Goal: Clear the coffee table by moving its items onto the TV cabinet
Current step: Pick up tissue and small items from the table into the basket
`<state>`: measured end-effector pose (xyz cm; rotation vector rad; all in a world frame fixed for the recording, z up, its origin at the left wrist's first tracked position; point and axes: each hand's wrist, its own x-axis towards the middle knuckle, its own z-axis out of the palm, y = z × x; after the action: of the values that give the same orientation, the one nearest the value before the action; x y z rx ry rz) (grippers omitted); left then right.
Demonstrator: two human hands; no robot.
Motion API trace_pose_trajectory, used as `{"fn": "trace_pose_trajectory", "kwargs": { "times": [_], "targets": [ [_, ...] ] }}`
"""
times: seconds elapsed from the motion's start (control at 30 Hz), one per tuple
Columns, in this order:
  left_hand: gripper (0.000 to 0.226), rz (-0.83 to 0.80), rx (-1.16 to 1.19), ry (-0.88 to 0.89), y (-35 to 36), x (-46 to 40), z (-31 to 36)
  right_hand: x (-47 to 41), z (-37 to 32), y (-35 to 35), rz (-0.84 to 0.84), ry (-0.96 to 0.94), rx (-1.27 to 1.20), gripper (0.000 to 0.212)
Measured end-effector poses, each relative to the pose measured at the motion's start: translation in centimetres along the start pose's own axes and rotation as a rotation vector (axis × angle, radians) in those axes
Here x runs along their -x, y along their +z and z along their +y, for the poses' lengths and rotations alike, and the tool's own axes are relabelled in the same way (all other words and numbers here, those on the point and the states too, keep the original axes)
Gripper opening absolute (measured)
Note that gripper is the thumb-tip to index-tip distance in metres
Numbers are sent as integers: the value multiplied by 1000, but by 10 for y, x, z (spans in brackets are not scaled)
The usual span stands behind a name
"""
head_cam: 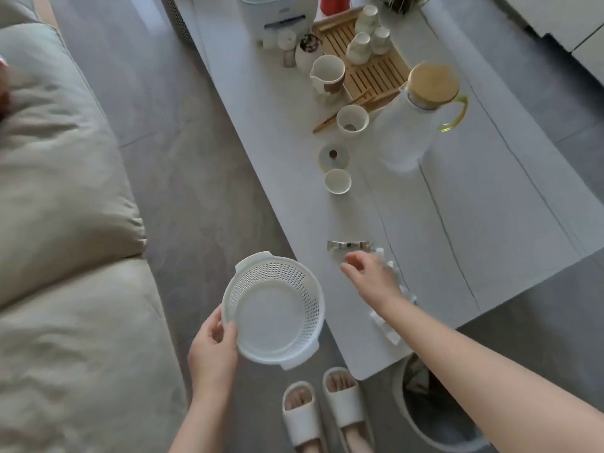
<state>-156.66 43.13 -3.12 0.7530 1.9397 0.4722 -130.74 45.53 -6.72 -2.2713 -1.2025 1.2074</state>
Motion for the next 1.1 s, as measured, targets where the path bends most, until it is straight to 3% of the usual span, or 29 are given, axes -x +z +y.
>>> {"fn": "trace_pose_trajectory", "kwargs": {
  "times": [0.13, 0.3, 0.4, 0.53, 0.63, 0.77, 0.97, 1.1],
  "targets": [
    [38, 33, -21, -38, -2, -29, -17, -46, 18, 1, 102, -48, 322, 34],
    [39, 64, -87, -36, 7, -47, -28, -77, 32, 12, 73, -76, 776, 35],
    [38, 65, -107, -29, 15, -51, -29, -87, 35, 21, 98, -113, 882, 34],
    [39, 44, -130, -6, 24, -53, -23, -88, 27, 29, 85, -188, 886, 27],
    [40, 4, -137, -14, 24, -46, -18, -69, 12, 35, 45, -248, 756, 18],
    [43, -14, -132, -12, 23, -36, -12, -28, -8, 48, -87, -383, 611, 25],
    [43, -48, -99, 32, 24, -29, -6, 7, -17, 73, -233, -535, 595, 36],
    [43, -46, -113, 56, 27, -29, -8, 16, 2, 62, -105, -446, 560, 37]
  ]
}}
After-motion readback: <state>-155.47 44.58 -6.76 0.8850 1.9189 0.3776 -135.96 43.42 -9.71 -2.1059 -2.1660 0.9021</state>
